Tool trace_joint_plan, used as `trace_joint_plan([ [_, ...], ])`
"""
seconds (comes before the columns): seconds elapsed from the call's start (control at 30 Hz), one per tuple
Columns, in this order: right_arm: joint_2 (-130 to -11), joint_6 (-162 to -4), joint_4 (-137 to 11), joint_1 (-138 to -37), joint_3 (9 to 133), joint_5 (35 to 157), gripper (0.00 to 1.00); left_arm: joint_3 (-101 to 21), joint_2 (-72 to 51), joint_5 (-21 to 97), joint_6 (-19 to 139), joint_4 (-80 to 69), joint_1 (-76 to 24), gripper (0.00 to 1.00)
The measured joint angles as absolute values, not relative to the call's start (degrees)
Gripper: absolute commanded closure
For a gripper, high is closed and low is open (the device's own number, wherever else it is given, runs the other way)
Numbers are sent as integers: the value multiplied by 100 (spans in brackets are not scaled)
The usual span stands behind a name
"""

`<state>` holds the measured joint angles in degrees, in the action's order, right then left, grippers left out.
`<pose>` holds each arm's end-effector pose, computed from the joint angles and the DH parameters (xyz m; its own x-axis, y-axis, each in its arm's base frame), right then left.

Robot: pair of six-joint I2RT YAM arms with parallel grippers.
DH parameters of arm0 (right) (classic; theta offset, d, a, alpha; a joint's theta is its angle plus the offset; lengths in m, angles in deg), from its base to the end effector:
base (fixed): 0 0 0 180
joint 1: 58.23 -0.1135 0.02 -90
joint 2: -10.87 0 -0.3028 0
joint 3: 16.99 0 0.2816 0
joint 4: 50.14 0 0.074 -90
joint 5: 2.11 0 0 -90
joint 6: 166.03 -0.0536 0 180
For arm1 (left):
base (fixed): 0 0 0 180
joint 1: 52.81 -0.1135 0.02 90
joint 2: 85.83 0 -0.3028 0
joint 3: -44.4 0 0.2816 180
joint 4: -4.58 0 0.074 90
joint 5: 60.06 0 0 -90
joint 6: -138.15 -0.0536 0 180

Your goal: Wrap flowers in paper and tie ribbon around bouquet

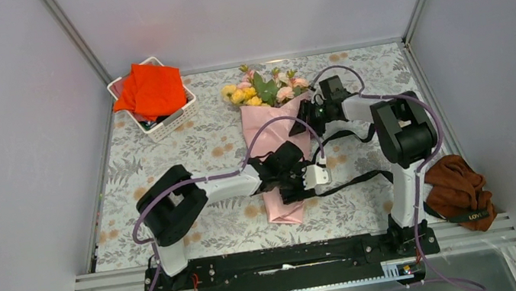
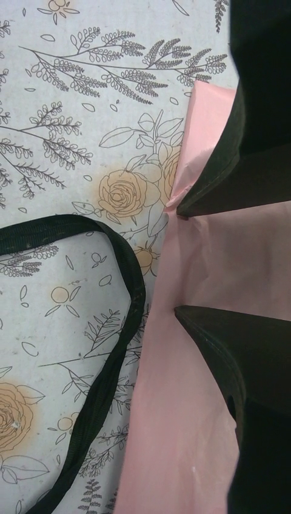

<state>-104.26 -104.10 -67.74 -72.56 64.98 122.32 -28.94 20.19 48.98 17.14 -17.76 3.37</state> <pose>0.4373 0.1430 0.1421 -0.9213 0.1652 -0.3521 -0.1328 0.7172 0.6840 0.2148 -0.3521 0.1503 0.0674 0.7744 -0.6291 0.9973 -0.0329 0.0663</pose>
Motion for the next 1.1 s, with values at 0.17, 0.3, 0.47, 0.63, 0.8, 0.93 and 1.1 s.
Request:
trace_joint_plan([
  [0.17,-10627,-10738,-6184,-7291,6227,12484,100,-2961,2043,4912,1658,-1842,341,37],
  [0.3,-10627,-10941,-5996,-7300,6188,12571,100,-3287,2132,5117,1566,-2362,217,31],
  [0.47,-10667,-11184,-5817,-7350,6301,12700,100,-4146,2135,5740,1553,-3387,-126,15],
  [0.63,-10997,-11234,-5738,-7361,6826,12809,100,-4756,2163,5937,2064,-2948,-260,20],
  [0.8,-11329,-11173,-5747,-7361,7184,12918,100,-5326,3018,5604,2591,-2443,-268,22],
  [0.93,-11460,-11033,-5898,-7359,7337,12938,100,-5425,3582,5298,2807,-2257,-301,20],
  [1.1,-11467,-10880,-6057,-7359,7433,12943,100,-5547,3870,4754,2958,-1993,-334,20],
])
